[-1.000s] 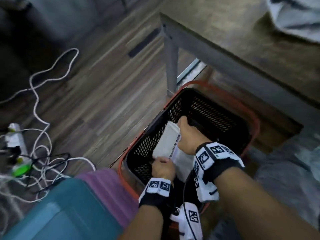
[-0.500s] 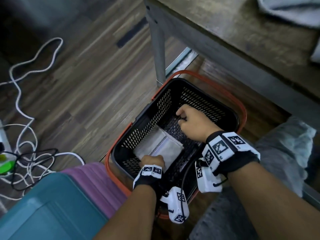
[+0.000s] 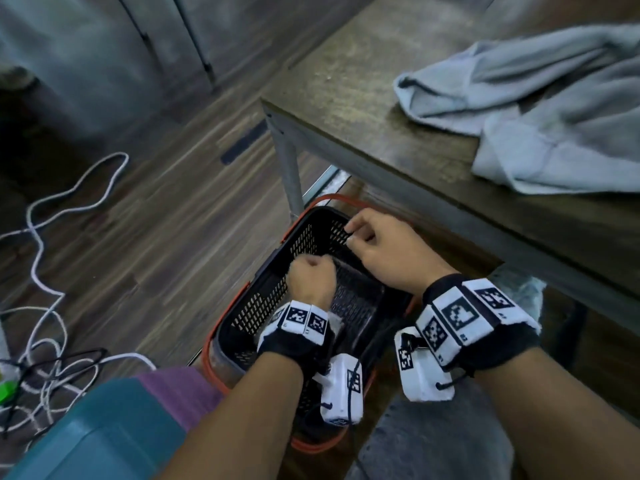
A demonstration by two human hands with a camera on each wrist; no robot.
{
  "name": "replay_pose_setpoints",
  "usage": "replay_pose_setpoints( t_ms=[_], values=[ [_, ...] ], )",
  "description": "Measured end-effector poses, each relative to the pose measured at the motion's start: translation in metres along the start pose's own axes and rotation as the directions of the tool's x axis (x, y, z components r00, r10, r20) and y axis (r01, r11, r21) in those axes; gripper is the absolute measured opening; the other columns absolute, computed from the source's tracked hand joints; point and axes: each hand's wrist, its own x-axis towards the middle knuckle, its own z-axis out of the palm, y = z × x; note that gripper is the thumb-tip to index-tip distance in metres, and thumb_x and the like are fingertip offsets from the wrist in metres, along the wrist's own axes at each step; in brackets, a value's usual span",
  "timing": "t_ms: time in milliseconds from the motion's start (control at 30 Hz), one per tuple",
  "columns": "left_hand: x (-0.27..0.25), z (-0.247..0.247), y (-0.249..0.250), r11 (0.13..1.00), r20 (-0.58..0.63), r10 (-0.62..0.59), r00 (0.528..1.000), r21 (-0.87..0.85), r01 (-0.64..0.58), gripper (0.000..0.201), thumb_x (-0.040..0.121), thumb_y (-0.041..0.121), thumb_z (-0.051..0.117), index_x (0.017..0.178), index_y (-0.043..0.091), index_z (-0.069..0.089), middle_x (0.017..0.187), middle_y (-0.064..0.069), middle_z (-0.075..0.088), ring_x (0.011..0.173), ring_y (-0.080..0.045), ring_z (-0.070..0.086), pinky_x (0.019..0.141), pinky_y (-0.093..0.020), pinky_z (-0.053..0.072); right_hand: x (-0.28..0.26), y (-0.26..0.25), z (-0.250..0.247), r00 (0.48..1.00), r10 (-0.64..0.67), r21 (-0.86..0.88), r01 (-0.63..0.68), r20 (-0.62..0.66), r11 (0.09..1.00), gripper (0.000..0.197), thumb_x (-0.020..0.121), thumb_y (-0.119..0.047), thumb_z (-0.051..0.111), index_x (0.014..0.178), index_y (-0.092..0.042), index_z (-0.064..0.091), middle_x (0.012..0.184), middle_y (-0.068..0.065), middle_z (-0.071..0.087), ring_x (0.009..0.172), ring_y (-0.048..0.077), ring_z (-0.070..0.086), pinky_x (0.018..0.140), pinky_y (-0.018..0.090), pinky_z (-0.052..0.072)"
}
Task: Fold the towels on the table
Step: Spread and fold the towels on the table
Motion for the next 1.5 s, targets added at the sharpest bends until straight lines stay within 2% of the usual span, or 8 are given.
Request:
replay_pose_setpoints(
  t_ms=[133, 333, 567, 800, 1033, 1133, 1300, 1500],
  values=[
    [-0.042, 0.022, 0.068, 0.939, 0.019, 0.333, 0.943, -0.101, -0.329, 0.018, 0.088, 0.023, 0.056, 0.081, 0.008, 0.063, 0.088, -0.013, 0.071, 0.091, -0.035, 0.064, 0.087, -0.047, 0.052, -0.042, -0.007, -0.064, 0.975, -0.107, -0.051, 0.099, -0.193, 0.994, 0.01, 0.095, -0.022, 0.061, 0.104, -0.022, 0.065, 0.088, -0.007, 0.069, 0.082, 0.01, 0.063, 0.073, 0.025, 0.045],
    [-0.123, 0.072, 0.152, 0.735, 0.229, 0.676, 0.701, -0.135, -0.665, 0.012, 0.086, 0.024, 0.06, 0.079, 0.014, 0.062, 0.081, -0.005, 0.07, 0.082, -0.025, 0.064, 0.078, -0.038, 0.052, -0.123, 0.027, -0.166, 0.895, -0.07, -0.107, 0.025, -0.44, 0.994, 0.008, 0.095, -0.022, 0.064, 0.102, -0.02, 0.067, 0.084, -0.003, 0.071, 0.075, 0.013, 0.064, 0.073, 0.03, 0.049],
    [-0.204, 0.162, 0.184, 0.449, 0.691, 0.616, 0.377, 0.085, -0.89, 0.025, 0.089, 0.021, 0.058, 0.082, 0.0, 0.069, 0.081, -0.017, 0.072, 0.085, -0.03, 0.066, 0.075, -0.036, 0.05, -0.21, 0.115, -0.238, 0.743, 0.165, 0.026, -0.195, -0.649, 0.981, 0.004, 0.093, -0.014, 0.064, 0.097, -0.014, 0.065, 0.088, 0.007, 0.068, 0.078, 0.022, 0.064, 0.075, 0.037, 0.05],
    [-0.256, 0.245, 0.166, 0.144, 0.846, 0.499, 0.189, 0.134, -0.981, 0.033, 0.087, 0.022, 0.064, 0.119, 0.015, 0.065, 0.124, -0.015, 0.061, 0.112, -0.031, 0.059, 0.097, -0.037, 0.048, -0.279, 0.192, -0.244, 0.567, 0.39, 0.146, -0.427, -0.725, 0.892, 0.017, 0.091, -0.017, 0.066, 0.106, -0.011, 0.061, 0.095, 0.006, 0.064, 0.087, 0.024, 0.061, 0.084, 0.039, 0.048],
    [-0.273, 0.282, 0.161, 0.028, 0.84, 0.468, 0.275, 0.297, -0.954, 0.037, 0.088, 0.009, 0.055, 0.119, 0.027, 0.06, 0.135, -0.012, 0.032, 0.118, -0.035, 0.049, 0.1, -0.046, 0.048, -0.292, 0.217, -0.241, 0.614, 0.524, -0.137, -0.716, -0.59, 0.685, 0.057, 0.09, -0.047, 0.066, 0.132, -0.012, 0.049, 0.133, 0.009, 0.055, 0.123, 0.027, 0.051, 0.098, 0.036, 0.039],
    [-0.272, 0.287, 0.164, -0.01, 0.805, 0.53, 0.268, 0.321, -0.947, 0.021, 0.089, 0.015, 0.058, 0.105, 0.023, 0.07, 0.133, -0.011, 0.038, 0.117, -0.032, 0.049, 0.096, -0.044, 0.051, -0.287, 0.217, -0.228, 0.66, 0.434, -0.22, -0.671, -0.613, 0.708, 0.033, 0.095, -0.039, 0.057, 0.121, -0.019, 0.053, 0.126, 0.007, 0.054, 0.114, 0.026, 0.053, 0.098, 0.038, 0.041],
    [-0.264, 0.294, 0.174, -0.071, 0.828, 0.556, 0.074, 0.135, -0.988, 0.019, 0.086, 0.03, 0.064, 0.101, 0.02, 0.068, 0.124, -0.007, 0.047, 0.117, -0.027, 0.045, 0.099, -0.044, 0.045, -0.282, 0.191, -0.236, 0.665, 0.299, -0.252, -0.6, -0.685, 0.759, 0.006, 0.095, -0.029, 0.047, 0.09, -0.026, 0.046, 0.088, -0.001, 0.059, 0.08, 0.023, 0.056, 0.075, 0.042, 0.049],
    [-0.258, 0.289, 0.179, -0.089, 0.755, 0.654, -0.042, 0.022, -0.996, 0.014, 0.081, 0.023, 0.059, 0.092, 0.024, 0.05, 0.102, -0.008, 0.062, 0.105, -0.034, 0.054, 0.098, -0.047, 0.042, -0.286, 0.155, -0.268, 0.431, 0.133, 0.077, -0.147, -0.893, 0.986, 0.014, 0.103, -0.023, 0.046, 0.095, -0.012, 0.048, 0.078, -0.002, 0.056, 0.068, -0.002, 0.054, 0.056, 0.016, 0.039]
  ],
)
